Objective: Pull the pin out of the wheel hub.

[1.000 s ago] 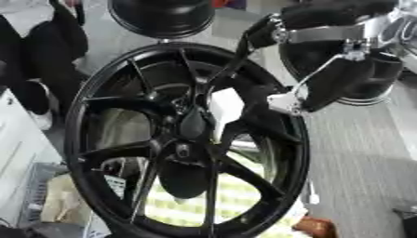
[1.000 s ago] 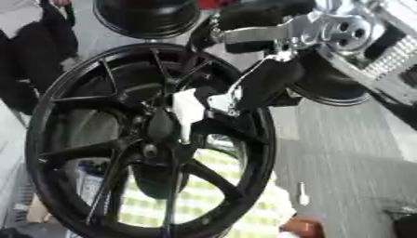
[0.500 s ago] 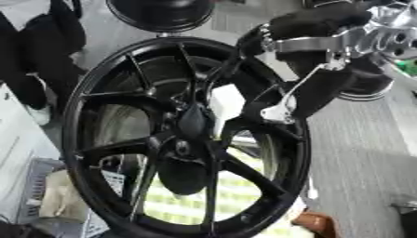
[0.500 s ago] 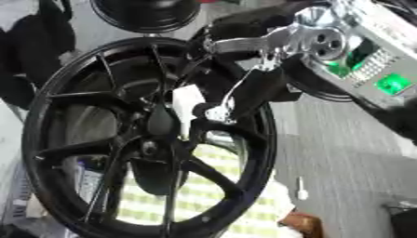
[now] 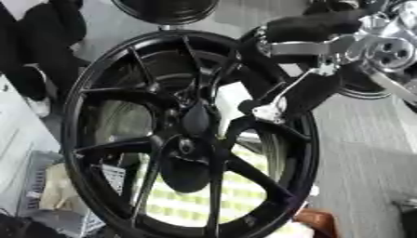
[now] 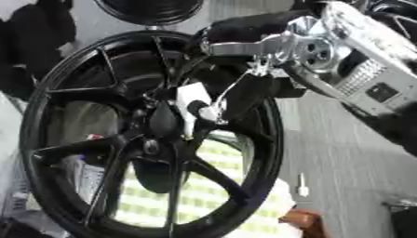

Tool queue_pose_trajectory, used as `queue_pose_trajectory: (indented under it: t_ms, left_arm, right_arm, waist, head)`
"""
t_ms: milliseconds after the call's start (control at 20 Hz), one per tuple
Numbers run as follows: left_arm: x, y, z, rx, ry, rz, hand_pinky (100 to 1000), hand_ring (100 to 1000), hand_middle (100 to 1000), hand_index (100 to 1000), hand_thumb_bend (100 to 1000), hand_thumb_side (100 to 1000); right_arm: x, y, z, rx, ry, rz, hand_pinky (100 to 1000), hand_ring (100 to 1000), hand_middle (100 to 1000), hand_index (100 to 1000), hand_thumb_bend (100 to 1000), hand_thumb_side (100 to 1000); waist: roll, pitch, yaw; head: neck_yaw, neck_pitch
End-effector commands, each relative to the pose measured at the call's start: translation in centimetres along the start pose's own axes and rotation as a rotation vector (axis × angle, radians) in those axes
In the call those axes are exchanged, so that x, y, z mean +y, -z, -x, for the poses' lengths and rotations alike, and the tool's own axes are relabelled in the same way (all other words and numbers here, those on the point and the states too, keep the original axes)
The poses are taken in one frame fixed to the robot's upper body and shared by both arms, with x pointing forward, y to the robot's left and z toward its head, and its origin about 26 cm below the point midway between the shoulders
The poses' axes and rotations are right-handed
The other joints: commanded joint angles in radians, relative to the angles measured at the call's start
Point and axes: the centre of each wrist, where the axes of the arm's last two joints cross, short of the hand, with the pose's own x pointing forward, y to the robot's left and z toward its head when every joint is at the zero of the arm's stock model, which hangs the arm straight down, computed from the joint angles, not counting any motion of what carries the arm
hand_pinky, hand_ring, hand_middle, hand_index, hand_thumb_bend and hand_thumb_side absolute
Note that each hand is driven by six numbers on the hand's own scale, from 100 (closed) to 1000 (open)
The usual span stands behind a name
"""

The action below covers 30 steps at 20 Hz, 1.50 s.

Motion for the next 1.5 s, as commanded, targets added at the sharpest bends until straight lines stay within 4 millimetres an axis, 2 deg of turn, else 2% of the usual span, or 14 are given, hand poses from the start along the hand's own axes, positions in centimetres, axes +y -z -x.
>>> queue_pose_trajectory:
  t_ms: [50,600,1150,1300,1500]
  left_arm:
    - [0.2,0.5,-0.9,-0.035,0.021,0.017,819,704,712,856,100,750]
    - [0.2,0.8,-1.1,-0.048,0.024,0.022,820,704,713,856,100,751]
    - [0.2,1.0,-1.2,-0.057,0.025,0.027,822,704,713,857,100,753]
    - [0.2,1.0,-1.2,-0.057,0.026,0.027,823,704,713,858,100,754]
    - [0.2,1.0,-1.2,-0.054,0.027,0.026,824,705,713,858,100,756]
  right_arm:
    - [-0.6,-0.5,0.0,0.024,-0.014,0.043,941,943,826,869,201,446]
    - [0.4,-0.3,0.4,0.05,-0.01,-0.011,944,944,835,871,231,459]
    - [1.0,-0.5,0.9,0.1,-0.008,-0.03,949,948,852,870,323,327]
    - [1.0,-0.5,1.0,0.106,-0.003,-0.027,947,946,848,868,303,315]
    - [1.0,-0.6,1.0,0.106,0.012,-0.009,940,935,817,847,216,288]
  waist:
    - [0.005,-0.008,0.003]
    - [-0.007,0.01,0.018]
    - [-0.012,0.022,0.027]
    - [-0.012,0.025,0.028]
    - [-0.011,0.026,0.028]
  head:
    - [-0.005,-0.019]
    - [-0.005,-0.028]
    - [-0.004,-0.039]
    - [-0.004,-0.041]
    - [-0.003,-0.041]
